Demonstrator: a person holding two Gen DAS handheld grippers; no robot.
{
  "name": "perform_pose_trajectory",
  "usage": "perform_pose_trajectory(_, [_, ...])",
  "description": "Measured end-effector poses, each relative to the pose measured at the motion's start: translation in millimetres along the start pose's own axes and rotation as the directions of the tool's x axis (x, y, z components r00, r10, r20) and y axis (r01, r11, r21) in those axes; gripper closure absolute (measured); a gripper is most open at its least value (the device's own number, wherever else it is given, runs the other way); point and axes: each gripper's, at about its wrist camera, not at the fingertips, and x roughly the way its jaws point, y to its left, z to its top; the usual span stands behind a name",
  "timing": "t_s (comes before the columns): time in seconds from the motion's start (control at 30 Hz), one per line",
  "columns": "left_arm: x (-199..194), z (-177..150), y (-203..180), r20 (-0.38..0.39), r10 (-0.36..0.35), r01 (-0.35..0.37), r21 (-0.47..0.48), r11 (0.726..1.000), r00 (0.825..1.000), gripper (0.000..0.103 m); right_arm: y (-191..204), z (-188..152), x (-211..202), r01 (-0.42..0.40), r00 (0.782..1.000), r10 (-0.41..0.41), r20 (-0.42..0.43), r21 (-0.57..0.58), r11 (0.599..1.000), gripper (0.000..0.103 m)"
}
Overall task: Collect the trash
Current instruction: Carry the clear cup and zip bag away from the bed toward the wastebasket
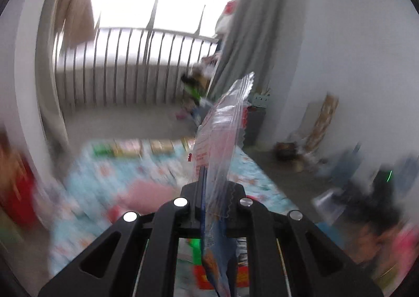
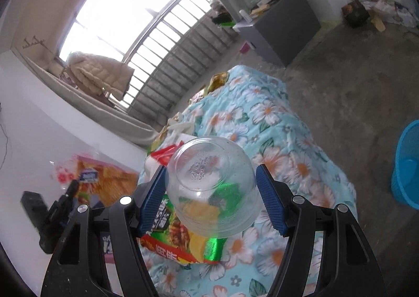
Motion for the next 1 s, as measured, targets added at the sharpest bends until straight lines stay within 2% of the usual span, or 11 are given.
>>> perform_pose_trajectory(0.1, [3.1,-13.8,-48.2,-0.015,0.008,-0.004,0.207,0.978,1.0,0.094,-1.6,-3.9,3.4,-0.001,1.0,0.001,-0.009,0.004,1.0,0.038])
perform_pose_trajectory(0.2, [26.5,-40.4,-87.8,-0.116,-0.009,0.047,0.335,0.941,0.993,0.091,-3.9,-9.6,8.4,0.001,1.0,-0.001,-0.02,0.014,1.0,0.038])
perform_pose_trajectory(0.33, [66.7,-84.8,-116.5,-0.335,-0.062,0.183,0.343,0.921,0.94,0.069,-9.3,-17.4,12.2,0.011,0.999,-0.01,-0.038,0.024,1.0,0.038])
perform_pose_trajectory(0.4, [69.6,-95.2,-117.3,-0.367,-0.066,0.196,0.329,0.924,0.928,0.063,-12.3,-19.4,12.0,0.017,0.999,-0.016,-0.044,0.026,1.0,0.038])
perform_pose_trajectory(0.43, [66.8,-96.2,-115.5,-0.36,-0.078,0.203,0.323,0.924,0.93,0.059,-13.6,-19.2,12.9,0.02,0.999,-0.019,-0.047,0.025,0.999,0.038])
perform_pose_trajectory(0.5, [53.9,-92.0,-110.5,-0.328,-0.115,0.219,0.303,0.927,0.938,0.034,-17.6,-19.0,14.1,0.025,0.998,-0.024,-0.053,0.026,0.999,0.038])
perform_pose_trajectory(0.53, [47.9,-90.0,-107.2,-0.312,-0.132,0.227,0.291,0.929,0.941,0.03,-18.3,-19.9,13.7,0.026,0.998,-0.024,-0.055,0.027,0.999,0.038])
perform_pose_trajectory(0.63, [29.7,-87.8,-101.0,-0.276,-0.177,0.254,0.275,0.927,0.945,0.027,-21.4,-22.3,18.3,0.022,0.998,-0.02,-0.062,0.03,0.999,0.038])
perform_pose_trajectory(0.8, [9.2,-96.6,-101.9,-0.263,-0.168,0.254,0.338,0.906,0.95,0.027,-25.9,-28.2,23.8,0.017,0.997,-0.013,-0.076,0.047,0.999,0.038])
perform_pose_trajectory(0.93, [11.5,-115.7,-120.0,-0.213,-0.073,0.174,0.504,0.846,0.974,0.027,-28.5,-29.6,22.6,0.019,0.997,-0.015,-0.081,0.052,0.998,0.038])
perform_pose_trajectory(1.0, [14.8,-125.7,-132.0,-0.158,0.021,0.081,0.613,0.786,0.987,0.027,-30.5,-29.4,21.5,0.022,0.997,-0.018,-0.081,0.053,0.998,0.038])
